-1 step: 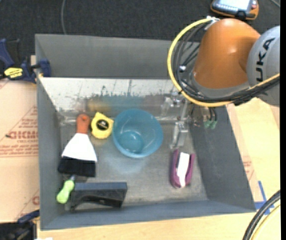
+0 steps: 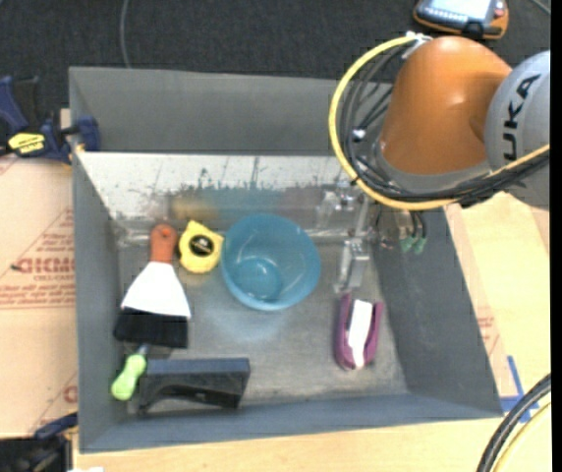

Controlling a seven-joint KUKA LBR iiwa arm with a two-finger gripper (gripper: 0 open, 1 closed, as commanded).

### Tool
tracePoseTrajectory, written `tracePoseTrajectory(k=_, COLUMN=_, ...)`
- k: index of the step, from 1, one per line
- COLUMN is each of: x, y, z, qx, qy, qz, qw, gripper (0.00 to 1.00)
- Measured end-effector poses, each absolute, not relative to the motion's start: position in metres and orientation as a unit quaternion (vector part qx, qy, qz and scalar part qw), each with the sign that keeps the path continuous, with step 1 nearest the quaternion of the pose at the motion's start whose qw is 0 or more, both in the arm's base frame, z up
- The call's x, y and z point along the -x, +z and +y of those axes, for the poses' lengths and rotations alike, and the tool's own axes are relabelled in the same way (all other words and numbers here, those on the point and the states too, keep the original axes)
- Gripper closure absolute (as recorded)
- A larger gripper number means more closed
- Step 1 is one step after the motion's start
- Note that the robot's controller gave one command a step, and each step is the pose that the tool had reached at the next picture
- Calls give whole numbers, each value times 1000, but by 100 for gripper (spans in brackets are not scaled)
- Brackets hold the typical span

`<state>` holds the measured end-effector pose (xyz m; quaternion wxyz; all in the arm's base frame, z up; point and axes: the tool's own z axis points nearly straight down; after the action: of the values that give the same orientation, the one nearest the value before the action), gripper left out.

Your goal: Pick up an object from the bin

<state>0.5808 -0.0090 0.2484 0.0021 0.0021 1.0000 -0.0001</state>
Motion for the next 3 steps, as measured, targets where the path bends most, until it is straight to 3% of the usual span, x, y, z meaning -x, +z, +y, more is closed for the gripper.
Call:
tracePoseTrajectory(k=1, x=-613, y=232, z=-32, qx=68, qy=-1, qz=998, qw=6, gripper=100)
tracePoseTrajectory(k=2, x=-613, y=232, z=-32, qx=68, qy=-1, qz=998, qw=6, gripper=100)
tracePoseTrajectory(k=3, x=-598, y=169, z=-29, qx=-27, qy=0, qz=1000, qw=5, gripper=100)
